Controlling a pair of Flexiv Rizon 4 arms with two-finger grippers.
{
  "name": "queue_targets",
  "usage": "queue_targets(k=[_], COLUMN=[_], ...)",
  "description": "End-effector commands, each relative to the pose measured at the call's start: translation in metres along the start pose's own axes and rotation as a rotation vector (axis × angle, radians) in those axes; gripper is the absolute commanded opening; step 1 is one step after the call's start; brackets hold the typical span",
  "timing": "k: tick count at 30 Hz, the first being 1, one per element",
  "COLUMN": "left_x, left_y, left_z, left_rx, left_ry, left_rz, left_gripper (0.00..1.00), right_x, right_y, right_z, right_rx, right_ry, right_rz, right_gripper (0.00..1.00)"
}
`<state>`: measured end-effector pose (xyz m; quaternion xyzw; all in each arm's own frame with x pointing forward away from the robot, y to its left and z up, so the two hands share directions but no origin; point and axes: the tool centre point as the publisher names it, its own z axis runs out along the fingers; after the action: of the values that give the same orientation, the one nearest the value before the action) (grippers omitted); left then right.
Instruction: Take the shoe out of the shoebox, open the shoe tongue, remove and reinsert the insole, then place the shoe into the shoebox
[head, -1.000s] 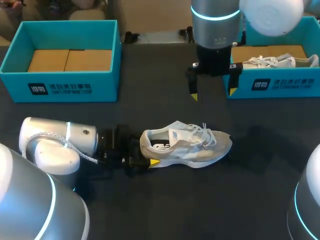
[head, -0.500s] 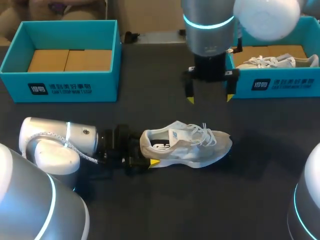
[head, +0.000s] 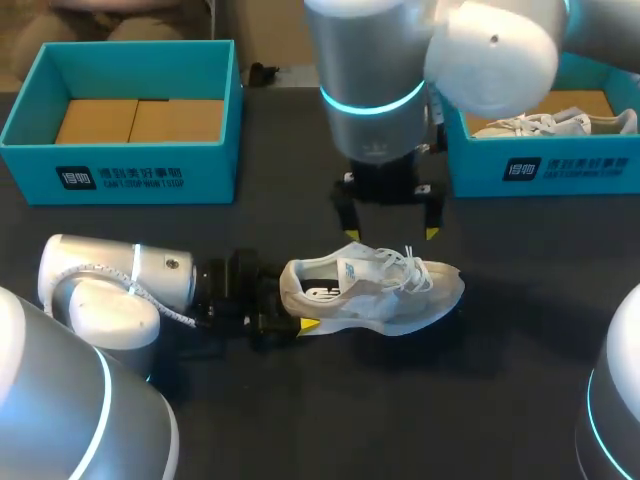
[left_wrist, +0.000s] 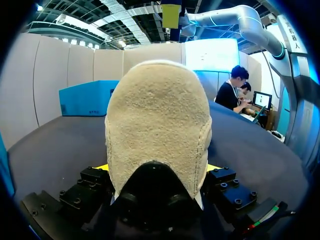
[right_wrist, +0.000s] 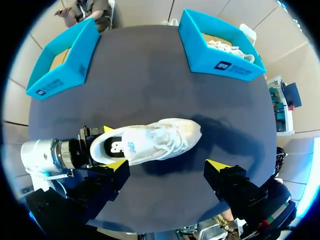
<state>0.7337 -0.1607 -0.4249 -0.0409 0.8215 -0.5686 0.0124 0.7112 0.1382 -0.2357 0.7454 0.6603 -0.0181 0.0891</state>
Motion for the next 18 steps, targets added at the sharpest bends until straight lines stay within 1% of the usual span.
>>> queue_targets(k=[1, 5, 9, 14, 18], left_x=[-0.002, -0.002, -0.002, -0.002, -0.002], left_y=[0.001, 0.001, 0.001, 0.001, 0.001], left_z=[0.002, 0.002, 0.002, 0.002, 0.002], left_rx=[-0.005, -0.005, -0.005, -0.005, -0.005], left_ry=[0.001, 0.001, 0.001, 0.001, 0.001], left_rz=[0.0, 0.0, 0.0, 0.0, 0.0], left_gripper=[0.0, 0.0, 0.0, 0.0, 0.0], right_x=[0.014, 0.024, 0.034, 0.045, 0.051], right_y=[-0.005, -0.012, -0.017, -0.021, -0.024], right_z=[0.013, 0.023, 0.031, 0.038, 0.042], right_rx=[0.004, 0.031, 0.048, 0.072, 0.083], right_ry=[0.008, 0.0, 0.015, 0.047, 0.048], right_rz=[0.008, 0.001, 0.003, -0.018, -0.023], right_gripper=[1.0, 1.0, 1.0, 1.0, 1.0])
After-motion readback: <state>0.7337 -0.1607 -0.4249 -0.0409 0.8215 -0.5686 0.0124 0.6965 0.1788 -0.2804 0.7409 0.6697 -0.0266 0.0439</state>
